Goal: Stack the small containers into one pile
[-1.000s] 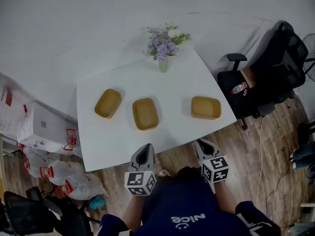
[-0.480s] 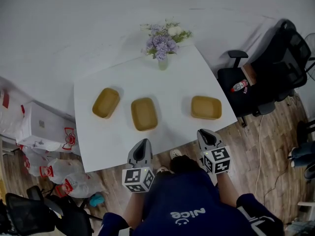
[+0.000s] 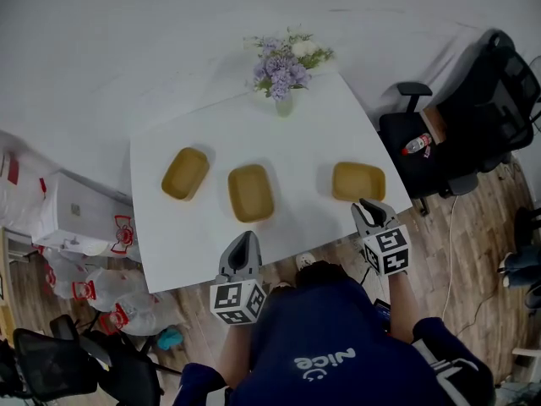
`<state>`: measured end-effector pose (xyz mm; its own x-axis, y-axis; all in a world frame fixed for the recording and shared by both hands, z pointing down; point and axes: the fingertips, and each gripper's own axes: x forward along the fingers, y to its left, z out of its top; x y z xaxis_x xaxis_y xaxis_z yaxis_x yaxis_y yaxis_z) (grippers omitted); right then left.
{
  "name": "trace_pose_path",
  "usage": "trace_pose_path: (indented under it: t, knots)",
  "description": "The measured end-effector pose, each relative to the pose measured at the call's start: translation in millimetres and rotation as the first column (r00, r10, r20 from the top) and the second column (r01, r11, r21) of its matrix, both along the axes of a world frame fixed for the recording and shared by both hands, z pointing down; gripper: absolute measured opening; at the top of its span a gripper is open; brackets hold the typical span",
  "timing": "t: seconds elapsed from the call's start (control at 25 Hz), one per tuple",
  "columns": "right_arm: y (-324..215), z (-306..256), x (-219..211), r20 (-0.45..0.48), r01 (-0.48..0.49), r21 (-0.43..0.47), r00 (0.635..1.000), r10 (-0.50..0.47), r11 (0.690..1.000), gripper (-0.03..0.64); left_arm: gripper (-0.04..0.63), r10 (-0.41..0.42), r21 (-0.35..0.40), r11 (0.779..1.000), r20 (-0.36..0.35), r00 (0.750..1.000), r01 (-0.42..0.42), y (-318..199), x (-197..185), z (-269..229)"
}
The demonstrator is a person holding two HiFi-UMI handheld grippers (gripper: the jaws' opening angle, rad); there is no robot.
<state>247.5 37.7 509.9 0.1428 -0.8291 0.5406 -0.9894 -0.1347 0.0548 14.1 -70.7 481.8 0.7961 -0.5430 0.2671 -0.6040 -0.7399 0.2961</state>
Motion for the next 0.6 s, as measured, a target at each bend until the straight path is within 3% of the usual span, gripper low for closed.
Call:
trace_pose_path:
  t: [0.08, 0.2, 0.4, 0.6]
  knots:
    - [-3.2, 2.4, 4.7, -0.032, 0.046, -0.038, 0.998, -0.047, 0.998, 0.064, 0.020, -0.009, -0.005, 1.000, 0.007, 1.000, 0.009, -1.2, 0.9, 2.5]
    - [-6.0, 11.8, 7.2, -0.043, 0.124, -0.111, 0.991, -0.129, 0.986, 0.132, 0.020, -0.018, -0.007, 1.000, 0.012, 1.000, 0.018, -3.2, 4.9, 3.7]
    - [-7.6, 41.2, 8.4, -0.056, 0.252, -0.263, 0.960, -0.276, 0.931, 0.147, 0.020, -0.052, -0.004, 0.999, 0.019, 0.998, 0.053, -11.0, 7.1, 3.9]
    - [-14.0, 56.2, 20.1, -0.074, 0.305, -0.334, 0.935, -0.348, 0.892, 0.147, 0.020, -0.094, -0.009, 0.995, 0.037, 0.995, 0.095, -16.0, 3.8, 7.8]
